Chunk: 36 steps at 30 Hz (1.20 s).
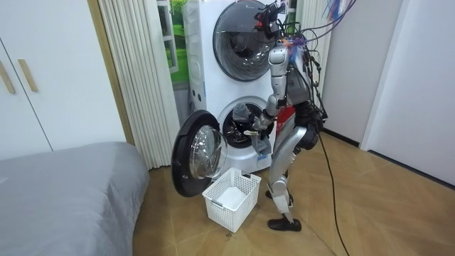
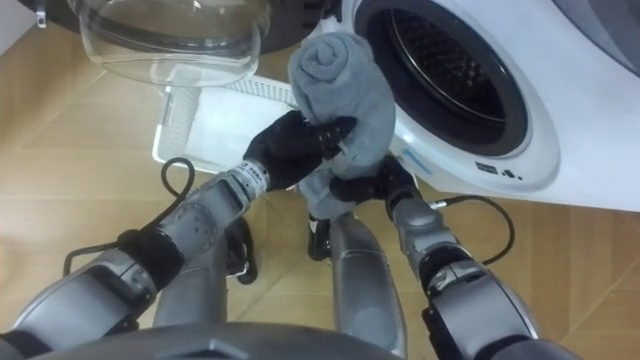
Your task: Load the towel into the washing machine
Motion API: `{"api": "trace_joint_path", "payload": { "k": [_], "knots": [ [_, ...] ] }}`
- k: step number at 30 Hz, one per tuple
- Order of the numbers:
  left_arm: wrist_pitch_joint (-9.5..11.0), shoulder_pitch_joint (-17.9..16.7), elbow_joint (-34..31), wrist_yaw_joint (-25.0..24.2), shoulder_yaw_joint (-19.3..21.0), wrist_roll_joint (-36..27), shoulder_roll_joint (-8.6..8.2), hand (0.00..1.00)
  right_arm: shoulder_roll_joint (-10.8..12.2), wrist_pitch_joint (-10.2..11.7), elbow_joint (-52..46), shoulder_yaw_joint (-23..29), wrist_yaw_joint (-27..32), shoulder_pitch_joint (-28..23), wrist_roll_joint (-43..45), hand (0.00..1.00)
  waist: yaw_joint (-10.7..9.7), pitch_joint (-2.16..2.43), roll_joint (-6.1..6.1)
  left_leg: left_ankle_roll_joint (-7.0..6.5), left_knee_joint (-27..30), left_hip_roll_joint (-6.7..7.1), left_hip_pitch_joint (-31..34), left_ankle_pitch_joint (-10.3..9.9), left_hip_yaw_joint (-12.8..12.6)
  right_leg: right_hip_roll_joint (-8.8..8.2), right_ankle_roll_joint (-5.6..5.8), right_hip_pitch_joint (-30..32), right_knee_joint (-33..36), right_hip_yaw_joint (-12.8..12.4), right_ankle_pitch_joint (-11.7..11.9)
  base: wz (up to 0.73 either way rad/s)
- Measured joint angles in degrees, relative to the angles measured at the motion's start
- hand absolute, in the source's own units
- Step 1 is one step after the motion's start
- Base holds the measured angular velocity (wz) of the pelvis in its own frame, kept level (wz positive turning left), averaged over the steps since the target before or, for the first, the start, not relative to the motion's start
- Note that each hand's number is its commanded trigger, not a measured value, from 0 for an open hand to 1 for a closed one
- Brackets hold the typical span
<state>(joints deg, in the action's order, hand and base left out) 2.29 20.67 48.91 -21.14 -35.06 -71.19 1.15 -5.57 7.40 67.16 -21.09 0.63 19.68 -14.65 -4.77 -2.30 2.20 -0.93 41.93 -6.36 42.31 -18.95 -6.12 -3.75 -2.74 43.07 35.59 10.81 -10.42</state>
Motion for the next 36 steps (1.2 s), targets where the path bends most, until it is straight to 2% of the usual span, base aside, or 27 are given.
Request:
{"api": "trace_joint_path", "payload": {
  "k": [4, 6, 10, 13, 14, 16, 18, 20, 23, 27, 29, 31, 32, 36],
  "knots": [
    [-0.01, -0.62, 0.05, -0.01, 0.95, -1.51, -0.02, 0.00, -0.44, -0.40, 0.16, 0.75, -0.01, 0.38, 1.13, 1.00, 0.94, -0.13, -0.65, 0.10, -0.40, 0.03, -0.14, 0.16, -0.03, -0.08, -0.02, -0.07, -0.20, -0.07, 0.02, 0.00],
    [-0.12, -1.12, 0.03, -0.15, 1.20, -1.86, -0.03, 0.00, -0.15, -1.39, 0.21, 2.58, 0.04, 0.30, 1.32, 1.00, 2.08, -0.14, -0.83, 0.20, -1.21, 0.08, -0.38, 0.43, -0.21, -0.07, -0.08, -0.11, -0.67, -0.07, 0.08, 0.00],
    [-0.23, -2.03, 0.10, -0.87, 1.44, -3.61, -0.02, 0.00, 0.09, -2.85, 0.24, 2.76, 0.84, -0.92, 0.93, 1.00, 3.18, -0.31, -1.15, 0.40, -2.85, 0.18, -1.61, 0.96, -0.77, -0.12, -0.17, -0.96, -1.12, -0.05, 0.13, 0.00],
    [0.23, -2.21, 0.50, -0.71, 4.78, -3.42, 0.19, 0.00, 0.16, -3.38, 0.20, 3.08, 1.73, -1.42, -1.30, 1.00, 3.67, -0.57, -1.60, 0.57, -3.20, 0.12, -1.37, 1.05, -0.83, 0.09, -0.43, -0.93, -1.81, 0.34, 0.19, 0.00],
    [0.62, -2.44, 0.49, -0.20, 5.96, -2.81, 1.06, 0.00, 0.18, -3.39, 0.18, 3.85, 2.21, -1.48, -2.05, 1.00, 3.72, -0.75, -1.91, 0.58, -3.23, 0.08, -1.17, 1.05, -0.84, 0.16, -0.44, -0.71, -1.95, 0.35, 0.20, -0.04],
    [0.91, -3.05, 0.49, 1.47, 8.56, 1.22, 1.92, 0.00, 0.05, -3.38, 0.13, 4.93, 3.14, -1.60, -3.58, 1.00, 4.10, -0.84, -2.05, 0.58, -3.50, 0.12, -1.03, 1.05, -1.27, 0.08, -0.46, -0.09, -1.75, 0.11, 0.19, -0.09],
    [1.39, -4.19, 0.55, 5.26, 12.48, 9.41, 2.32, 0.00, -0.58, -3.42, 0.15, 6.06, 4.25, -2.12, -6.79, 1.00, 5.27, -0.87, -2.11, 0.58, -3.62, 0.04, -0.85, 1.05, -1.93, 0.08, -0.47, 0.51, -1.53, -0.31, 0.19, -0.11],
    [1.79, -5.00, 0.57, 8.41, 14.60, 15.04, 2.84, 0.00, -0.75, -3.61, 0.14, 6.84, 4.58, -2.45, -9.64, 1.00, 5.89, -0.85, -2.26, 0.58, -3.34, 0.19, -0.74, 1.05, -1.68, -0.09, -0.50, 0.76, -1.20, -0.15, 0.16, 0.00],
    [1.87, -5.76, 0.72, 13.04, 16.25, 22.65, 3.65, 0.00, -1.24, -3.78, 0.05, 7.17, 4.39, -2.84, -13.43, 1.00, 6.79, -0.83, -2.31, 0.58, -3.42, 0.36, -0.55, 1.06, -1.80, -0.32, -0.52, 1.09, -1.03, 0.19, 0.13, 0.00],
    [1.93, -6.91, 1.11, 18.01, 18.77, 31.59, 3.80, 0.00, -1.58, -3.79, 0.39, 7.92, 2.65, -2.56, -15.75, 1.00, 7.00, -0.78, -2.42, 0.33, -3.34, 0.76, 0.02, 1.22, -1.77, -0.87, -0.50, 1.42, -0.70, 0.31, 0.04, 0.06],
    [1.93, -6.95, 1.93, 19.81, 18.81, 33.37, 3.52, 0.00, -1.80, -3.81, 1.41, 7.90, 1.83, -2.16, -16.93, 1.00, 7.00, -0.78, -2.44, 0.09, -3.42, 1.25, 0.08, 1.43, -1.86, -1.53, -0.31, 1.83, 0.04, 0.14, -0.08, 0.08],
    [1.91, -7.05, 2.34, 21.22, 18.72, 34.24, 3.56, 0.00, -1.85, -4.53, 2.26, 7.83, 1.53, -1.67, -17.41, 1.00, 6.98, -0.78, -2.43, -0.15, -3.48, 1.50, 0.14, 1.57, -1.81, -2.09, -0.17, 2.09, 0.21, 0.13, -0.20, 0.08],
    [1.91, -7.16, 2.34, 22.09, 18.72, 34.98, 3.61, 0.00, -1.89, -5.07, 2.70, 7.82, 1.07, -1.60, -17.49, 1.00, 6.98, -0.78, -2.42, -0.27, -3.57, 2.07, 0.15, 1.68, -1.70, -2.29, -0.11, 2.11, 0.33, 0.13, -0.22, 0.09],
    [1.92, -7.41, 2.36, 23.07, 18.48, 35.96, 3.91, 0.00, -1.88, -6.21, 5.19, 7.66, -1.00, -1.58, -17.58, 1.00, 6.88, -0.80, -2.40, -0.47, -3.43, 2.22, 0.29, 1.81, -1.44, -2.68, -0.01, 2.08, 0.52, 0.43, -0.18, 0.05]
  ]
}}
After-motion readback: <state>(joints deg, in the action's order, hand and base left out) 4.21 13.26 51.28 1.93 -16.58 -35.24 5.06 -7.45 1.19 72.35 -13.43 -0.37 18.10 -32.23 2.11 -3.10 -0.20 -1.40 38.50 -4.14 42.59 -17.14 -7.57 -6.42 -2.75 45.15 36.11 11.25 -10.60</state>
